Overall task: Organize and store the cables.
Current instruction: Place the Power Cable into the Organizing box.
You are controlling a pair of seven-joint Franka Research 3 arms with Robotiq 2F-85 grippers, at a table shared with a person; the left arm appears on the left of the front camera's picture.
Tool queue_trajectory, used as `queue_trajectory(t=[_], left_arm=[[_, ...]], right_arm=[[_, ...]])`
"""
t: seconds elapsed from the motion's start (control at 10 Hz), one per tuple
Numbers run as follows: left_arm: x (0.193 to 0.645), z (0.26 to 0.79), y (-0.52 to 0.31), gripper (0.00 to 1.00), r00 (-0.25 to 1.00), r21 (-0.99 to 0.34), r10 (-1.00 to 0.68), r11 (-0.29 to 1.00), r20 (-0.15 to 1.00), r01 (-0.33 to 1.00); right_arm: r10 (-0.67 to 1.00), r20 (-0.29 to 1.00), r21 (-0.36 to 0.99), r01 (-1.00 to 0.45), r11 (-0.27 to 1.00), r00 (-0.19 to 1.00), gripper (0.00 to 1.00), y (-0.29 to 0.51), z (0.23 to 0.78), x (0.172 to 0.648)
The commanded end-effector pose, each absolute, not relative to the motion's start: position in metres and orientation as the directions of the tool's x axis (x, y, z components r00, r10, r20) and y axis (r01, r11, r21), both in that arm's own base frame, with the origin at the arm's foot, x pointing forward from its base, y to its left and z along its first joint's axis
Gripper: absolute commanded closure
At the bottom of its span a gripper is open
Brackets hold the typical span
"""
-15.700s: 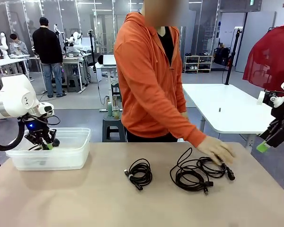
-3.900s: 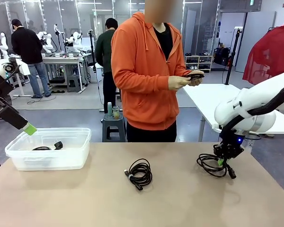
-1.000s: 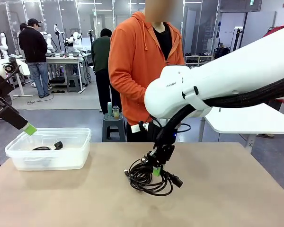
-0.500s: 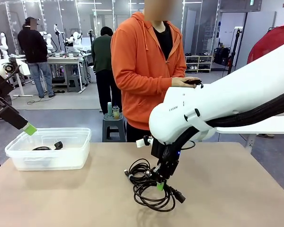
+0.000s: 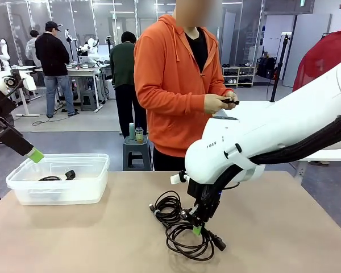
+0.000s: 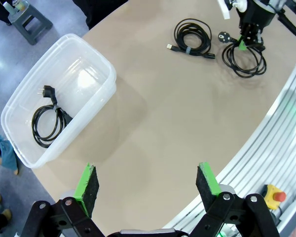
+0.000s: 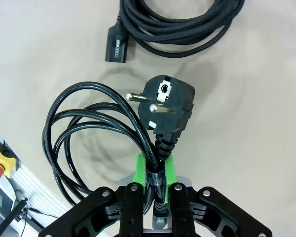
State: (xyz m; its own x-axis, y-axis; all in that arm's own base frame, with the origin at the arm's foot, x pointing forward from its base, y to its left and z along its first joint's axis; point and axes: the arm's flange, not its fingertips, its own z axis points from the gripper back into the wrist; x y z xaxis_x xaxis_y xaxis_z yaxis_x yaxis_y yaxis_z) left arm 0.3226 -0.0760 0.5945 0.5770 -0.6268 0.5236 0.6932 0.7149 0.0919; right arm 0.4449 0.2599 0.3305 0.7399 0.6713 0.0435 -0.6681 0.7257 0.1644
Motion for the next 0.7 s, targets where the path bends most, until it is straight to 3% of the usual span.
queue_trajectory(t=[0.0, 0.4, 0.5, 0.6], left_arm=[[0.322, 0.595, -0.076, 0.0, 0.576, 0.092, -0.627, 0.715, 0.524, 0.694], [0.322, 0.595, -0.076, 0.0, 0.576, 0.092, -0.627, 0.715, 0.524, 0.694], [0.322, 0.595, -0.076, 0.0, 0.576, 0.092, -0.627, 0.715, 0.524, 0.694], [0.322, 0.595, -0.076, 0.0, 0.576, 0.092, -0.627, 0.715, 0.524, 0.694]], right_arm=[[0.653, 0.052, 0.146, -0.653, 0.743, 0.755, 0.9, 0.26, 0.325, 0.455], [0.645, 0.025, 0.145, -0.641, 0.753, 0.764, 0.9, 0.256, 0.308, 0.461], [0.648, 0.024, 0.146, -0.644, 0.751, 0.761, 0.81, 0.256, 0.308, 0.461], [0.655, 0.03, 0.151, -0.651, 0.744, 0.755, 0.65, 0.256, 0.309, 0.46]])
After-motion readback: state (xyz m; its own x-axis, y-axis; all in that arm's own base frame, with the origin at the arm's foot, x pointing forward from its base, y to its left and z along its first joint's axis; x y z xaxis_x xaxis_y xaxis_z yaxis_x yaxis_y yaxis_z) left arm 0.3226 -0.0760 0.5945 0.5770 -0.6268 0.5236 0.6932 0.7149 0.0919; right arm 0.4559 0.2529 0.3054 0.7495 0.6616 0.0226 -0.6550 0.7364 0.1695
